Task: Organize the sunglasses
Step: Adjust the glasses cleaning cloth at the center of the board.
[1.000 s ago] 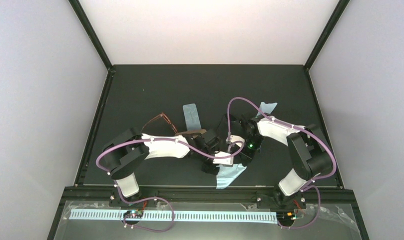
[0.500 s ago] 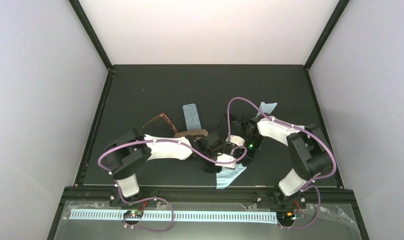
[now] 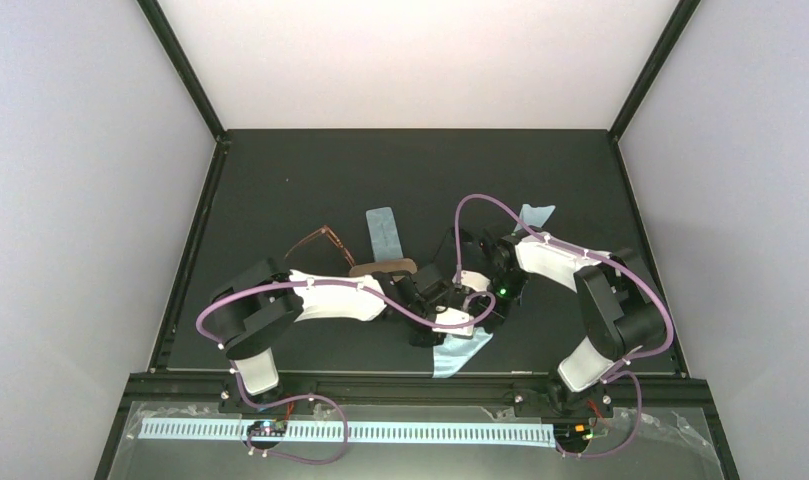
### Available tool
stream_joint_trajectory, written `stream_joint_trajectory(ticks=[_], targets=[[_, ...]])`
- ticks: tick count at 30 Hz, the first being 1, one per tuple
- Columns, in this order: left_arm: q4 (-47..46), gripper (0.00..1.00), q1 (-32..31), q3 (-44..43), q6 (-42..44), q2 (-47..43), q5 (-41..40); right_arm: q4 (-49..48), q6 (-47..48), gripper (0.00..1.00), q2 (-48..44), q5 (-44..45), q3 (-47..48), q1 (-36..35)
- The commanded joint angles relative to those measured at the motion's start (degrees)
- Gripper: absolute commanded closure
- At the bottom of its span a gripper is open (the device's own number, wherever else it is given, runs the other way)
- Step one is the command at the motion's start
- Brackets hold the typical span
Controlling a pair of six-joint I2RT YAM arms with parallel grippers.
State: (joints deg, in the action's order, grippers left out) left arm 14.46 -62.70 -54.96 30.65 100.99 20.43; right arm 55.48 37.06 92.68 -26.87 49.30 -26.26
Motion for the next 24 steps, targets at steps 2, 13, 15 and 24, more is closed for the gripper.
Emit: stream_joint_trajectory(ticks=[2,13,15,24], targets=[[1.26,0.96,0.82,-0.59,-1.94,-0.69,-1.74,0.44,0.73,0.99,-0.23,-1.15,0.78,0.33],[1.9,0.99,5.09,-0.74,-4.24,-4.82,2.58,1.12,1.61,0.99,-5.02,-3.13,1.97,0.33],[2.31,0.98,6.26,-0.83,-3.84,-6.24,3.69,1.78,2.06,0.99,-6.19,-4.0,2.83,0.33],[6.72,0.99,12.68,-2.08,-0.93,-12.75,6.77,5.88,3.99,0.99,-7.9,-7.24,13.1,0.33]])
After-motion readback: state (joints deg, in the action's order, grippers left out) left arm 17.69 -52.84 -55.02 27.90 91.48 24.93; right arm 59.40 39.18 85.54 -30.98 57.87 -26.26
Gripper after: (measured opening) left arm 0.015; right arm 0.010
